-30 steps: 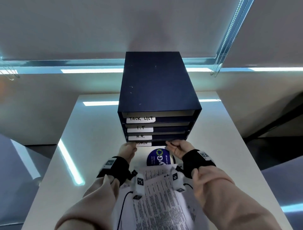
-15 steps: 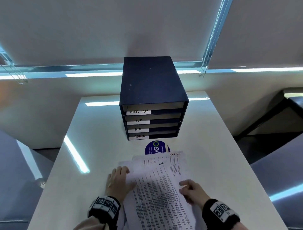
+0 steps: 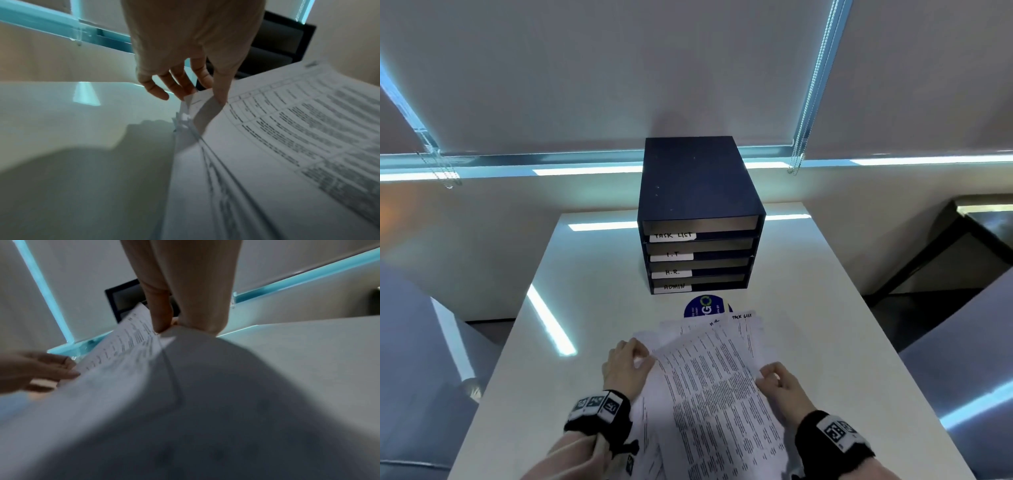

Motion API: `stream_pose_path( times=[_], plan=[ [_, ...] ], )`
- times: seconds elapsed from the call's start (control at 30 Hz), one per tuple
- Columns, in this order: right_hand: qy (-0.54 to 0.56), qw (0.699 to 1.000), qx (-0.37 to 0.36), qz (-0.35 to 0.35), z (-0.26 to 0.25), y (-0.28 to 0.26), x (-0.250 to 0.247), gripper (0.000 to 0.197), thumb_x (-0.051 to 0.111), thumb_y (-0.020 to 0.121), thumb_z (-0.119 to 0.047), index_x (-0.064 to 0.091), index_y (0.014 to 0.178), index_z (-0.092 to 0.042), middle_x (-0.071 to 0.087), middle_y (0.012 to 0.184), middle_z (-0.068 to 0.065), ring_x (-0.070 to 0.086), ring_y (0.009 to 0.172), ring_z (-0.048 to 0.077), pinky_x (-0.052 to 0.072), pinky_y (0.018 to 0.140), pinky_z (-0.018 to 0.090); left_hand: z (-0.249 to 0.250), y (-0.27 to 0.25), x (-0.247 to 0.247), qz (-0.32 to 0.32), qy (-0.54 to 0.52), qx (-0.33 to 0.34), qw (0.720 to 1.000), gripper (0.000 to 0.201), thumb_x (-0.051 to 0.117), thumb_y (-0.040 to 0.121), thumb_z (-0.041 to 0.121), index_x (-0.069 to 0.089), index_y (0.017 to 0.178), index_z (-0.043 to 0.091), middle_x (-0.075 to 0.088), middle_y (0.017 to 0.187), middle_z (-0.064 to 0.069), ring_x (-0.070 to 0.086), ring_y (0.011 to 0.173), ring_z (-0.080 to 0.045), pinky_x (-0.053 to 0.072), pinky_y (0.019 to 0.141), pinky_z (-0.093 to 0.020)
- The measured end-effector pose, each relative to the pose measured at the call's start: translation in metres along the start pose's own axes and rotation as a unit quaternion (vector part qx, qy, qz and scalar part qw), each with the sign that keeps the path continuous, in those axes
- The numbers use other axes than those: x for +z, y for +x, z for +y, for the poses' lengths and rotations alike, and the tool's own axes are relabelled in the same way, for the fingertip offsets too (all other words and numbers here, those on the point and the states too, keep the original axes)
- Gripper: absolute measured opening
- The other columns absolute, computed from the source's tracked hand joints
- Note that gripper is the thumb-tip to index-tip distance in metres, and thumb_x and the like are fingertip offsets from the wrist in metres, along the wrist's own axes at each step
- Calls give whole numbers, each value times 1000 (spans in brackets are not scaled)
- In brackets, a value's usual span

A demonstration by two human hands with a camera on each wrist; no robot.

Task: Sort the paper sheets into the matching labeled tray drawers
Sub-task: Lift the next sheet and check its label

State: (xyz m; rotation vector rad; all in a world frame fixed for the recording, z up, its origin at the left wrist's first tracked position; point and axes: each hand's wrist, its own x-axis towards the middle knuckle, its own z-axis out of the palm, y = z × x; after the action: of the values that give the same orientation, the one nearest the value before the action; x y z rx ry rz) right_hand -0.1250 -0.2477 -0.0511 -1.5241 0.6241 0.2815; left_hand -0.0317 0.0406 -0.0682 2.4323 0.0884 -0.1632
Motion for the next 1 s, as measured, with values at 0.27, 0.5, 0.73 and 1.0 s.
stream_pose_path(
  times=[0.27, 0.5, 0.73, 1.0],
  plan=[
    [131, 990, -12, -55, -30, -9, -6, 21, 51, 94, 1, 58, 113, -1, 73, 84, 16, 66, 60, 24, 52, 55, 26, 51, -4, -43, -194, -657, -204, 699, 39, 33, 102, 28, 56, 119, 1, 66, 114, -21, 67, 99, -29, 59, 76, -38],
    [130, 989, -21, -62, -32, -9, -2, 19, 50, 93, 2, 58, 111, -1, 73, 80, 15, 67, 57, 23, 55, 54, 28, 56, -5, -39, -148, -655, -237, 702, 42, 33, 103, 26, 48, 133, 2, 56, 130, -22, 60, 105, -31, 60, 67, -39],
    [114, 991, -14, -61, -34, -10, 1, 22, 53, 93, -1, 59, 113, -5, 72, 92, 18, 68, 68, 26, 54, 66, 32, 58, 2, -38, -137, -632, -247, 722, 42, 32, 103, 26, 46, 134, 1, 56, 129, -23, 56, 112, -35, 50, 87, -45],
    [55, 997, 15, -49, -43, -9, -1, 24, 49, 93, 4, 55, 109, -12, 69, 106, 19, 67, 92, 37, 55, 86, 48, 89, 62, -44, -131, -521, -263, 801, 34, 41, 101, 27, 51, 114, -3, 60, 111, -19, 55, 107, -33, 42, 93, -45]
  ],
)
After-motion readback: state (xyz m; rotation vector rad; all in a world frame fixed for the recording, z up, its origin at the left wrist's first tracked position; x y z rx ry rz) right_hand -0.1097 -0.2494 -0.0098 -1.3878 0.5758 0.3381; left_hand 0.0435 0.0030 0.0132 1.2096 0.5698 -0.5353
